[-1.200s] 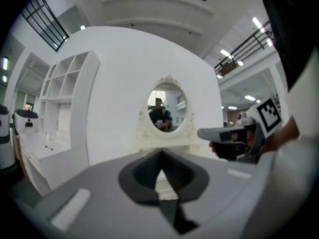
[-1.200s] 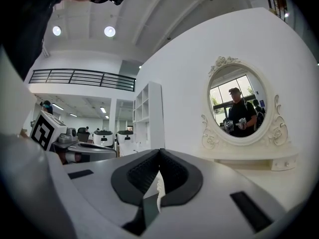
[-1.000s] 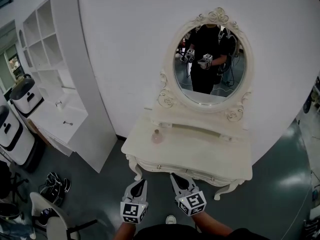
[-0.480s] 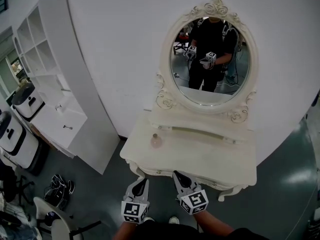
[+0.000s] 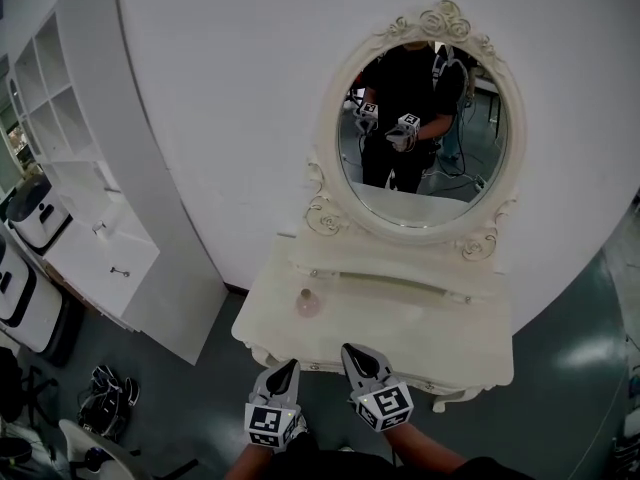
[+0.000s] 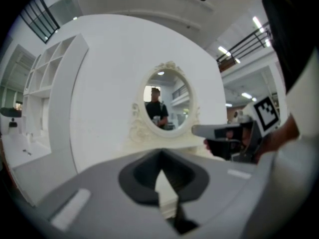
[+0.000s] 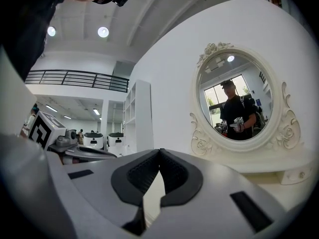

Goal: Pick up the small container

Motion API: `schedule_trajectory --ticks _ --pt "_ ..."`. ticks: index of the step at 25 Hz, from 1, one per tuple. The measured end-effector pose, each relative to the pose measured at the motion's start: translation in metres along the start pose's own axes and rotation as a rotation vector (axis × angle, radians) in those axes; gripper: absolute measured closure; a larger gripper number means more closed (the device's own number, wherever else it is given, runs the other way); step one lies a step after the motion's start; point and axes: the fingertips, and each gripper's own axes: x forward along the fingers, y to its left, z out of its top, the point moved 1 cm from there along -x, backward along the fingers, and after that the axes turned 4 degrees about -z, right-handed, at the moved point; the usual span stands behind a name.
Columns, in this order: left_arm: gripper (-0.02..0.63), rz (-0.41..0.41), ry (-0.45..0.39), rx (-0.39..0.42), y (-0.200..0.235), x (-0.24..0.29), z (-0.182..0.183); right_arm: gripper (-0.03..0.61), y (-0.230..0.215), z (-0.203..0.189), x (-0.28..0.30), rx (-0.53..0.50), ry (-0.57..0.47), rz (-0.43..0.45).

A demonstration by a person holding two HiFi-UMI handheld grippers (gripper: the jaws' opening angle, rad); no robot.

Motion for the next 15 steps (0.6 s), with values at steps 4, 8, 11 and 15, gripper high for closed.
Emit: schedule_trajectory --ticks 4,8,11,15 --pt "0.607 -0.034 -0.005 -0.017 0.025 0.02 0.003 0.572 -0.006 -0.003 0.03 -0.024 0.019 -0.02" --pt "0.607 -0.067 -0.009 0.002 0.055 0.038 0.009 0.572 -0.008 -0.008 0.06 -0.02 0.04 -0.044" --pt "0.607 -0.095 -0.024 0.01 0.073 0.047 0.015 0.572 -0.005 -0.007 0.08 -0.03 0.047 -0.057" --pt "0.607 -0.136 -0.023 0.009 0.093 0.058 0.018 0.572 -0.003 -0.004 0.103 -0.038 0.05 -0.089"
